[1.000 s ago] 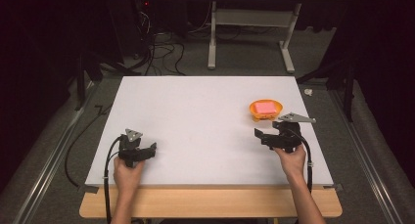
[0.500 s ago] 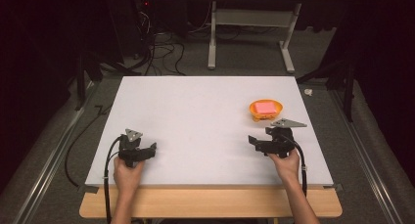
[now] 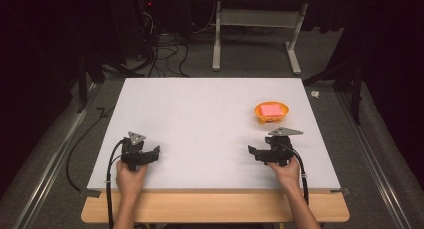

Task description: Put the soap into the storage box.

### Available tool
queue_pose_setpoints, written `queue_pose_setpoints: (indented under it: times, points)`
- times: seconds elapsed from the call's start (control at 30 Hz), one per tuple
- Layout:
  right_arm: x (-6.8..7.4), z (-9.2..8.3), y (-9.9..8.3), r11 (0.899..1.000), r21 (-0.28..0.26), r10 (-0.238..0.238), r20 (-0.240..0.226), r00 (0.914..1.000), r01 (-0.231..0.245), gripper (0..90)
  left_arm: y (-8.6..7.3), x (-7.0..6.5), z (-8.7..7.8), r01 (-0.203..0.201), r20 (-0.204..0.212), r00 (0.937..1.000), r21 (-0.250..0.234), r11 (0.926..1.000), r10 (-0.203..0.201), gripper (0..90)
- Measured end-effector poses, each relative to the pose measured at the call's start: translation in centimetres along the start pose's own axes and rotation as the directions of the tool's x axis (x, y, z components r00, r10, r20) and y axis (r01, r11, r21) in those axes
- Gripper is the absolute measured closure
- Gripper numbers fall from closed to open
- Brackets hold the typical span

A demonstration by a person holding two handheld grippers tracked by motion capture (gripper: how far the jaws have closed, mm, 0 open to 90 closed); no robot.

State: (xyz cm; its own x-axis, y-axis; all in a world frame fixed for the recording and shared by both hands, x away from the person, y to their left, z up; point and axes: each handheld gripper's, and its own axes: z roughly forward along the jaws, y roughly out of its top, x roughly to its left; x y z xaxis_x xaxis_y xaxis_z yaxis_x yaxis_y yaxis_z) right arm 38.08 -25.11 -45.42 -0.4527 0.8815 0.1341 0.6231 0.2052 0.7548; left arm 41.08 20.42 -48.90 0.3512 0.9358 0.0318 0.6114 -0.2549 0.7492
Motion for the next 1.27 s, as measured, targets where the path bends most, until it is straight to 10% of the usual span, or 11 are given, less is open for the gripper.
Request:
queue_pose_setpoints:
  times: [1.27]
  points:
    - [1.0,2.8,-1.7,0.992,0.086,-0.103,0.097,0.9899,0.095,19.1,0.0,0.0,0.0,-0.005,-0.003,1.0000,-0.001,1.0000,0.005,21.7]
